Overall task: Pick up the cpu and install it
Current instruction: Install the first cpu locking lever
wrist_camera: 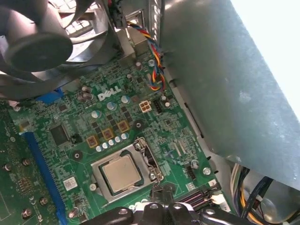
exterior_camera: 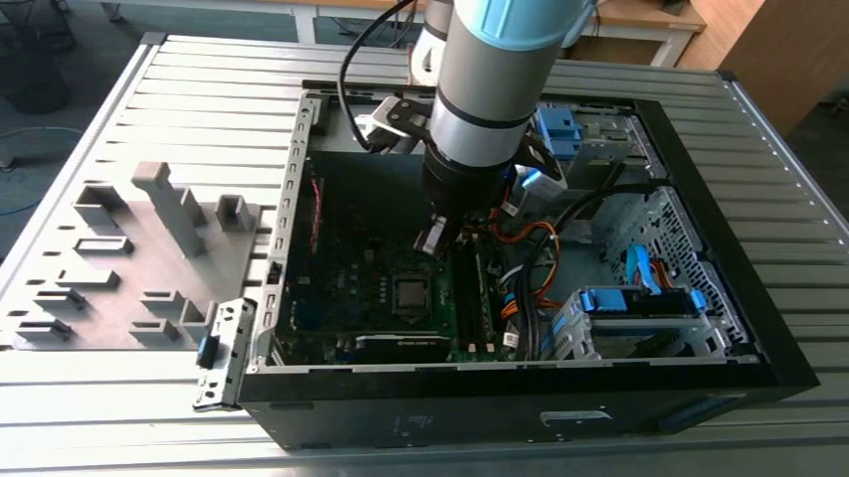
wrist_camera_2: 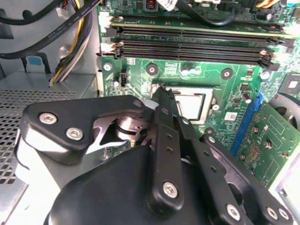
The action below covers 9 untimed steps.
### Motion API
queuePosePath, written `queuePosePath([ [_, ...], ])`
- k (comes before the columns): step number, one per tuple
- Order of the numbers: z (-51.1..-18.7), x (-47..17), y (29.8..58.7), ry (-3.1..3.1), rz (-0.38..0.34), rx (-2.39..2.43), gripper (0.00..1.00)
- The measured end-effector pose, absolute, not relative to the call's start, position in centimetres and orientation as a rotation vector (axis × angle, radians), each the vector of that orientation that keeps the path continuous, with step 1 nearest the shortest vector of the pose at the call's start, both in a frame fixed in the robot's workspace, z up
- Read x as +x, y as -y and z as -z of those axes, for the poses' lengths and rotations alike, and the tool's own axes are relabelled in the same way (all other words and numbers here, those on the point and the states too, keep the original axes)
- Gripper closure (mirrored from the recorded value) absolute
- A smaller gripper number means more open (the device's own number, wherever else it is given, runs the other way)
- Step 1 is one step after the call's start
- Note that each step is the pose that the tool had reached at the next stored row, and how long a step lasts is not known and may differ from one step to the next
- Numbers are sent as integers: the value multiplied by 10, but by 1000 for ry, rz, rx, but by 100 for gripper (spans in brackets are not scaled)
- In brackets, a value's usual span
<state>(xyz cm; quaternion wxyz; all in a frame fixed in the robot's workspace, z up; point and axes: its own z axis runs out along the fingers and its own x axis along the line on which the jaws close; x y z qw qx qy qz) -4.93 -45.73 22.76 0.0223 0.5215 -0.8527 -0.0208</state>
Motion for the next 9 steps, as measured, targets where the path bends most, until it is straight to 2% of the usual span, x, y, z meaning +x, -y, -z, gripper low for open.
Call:
queuePosePath([
  [9, -228, -49, 457, 2637, 64, 1623, 89],
])
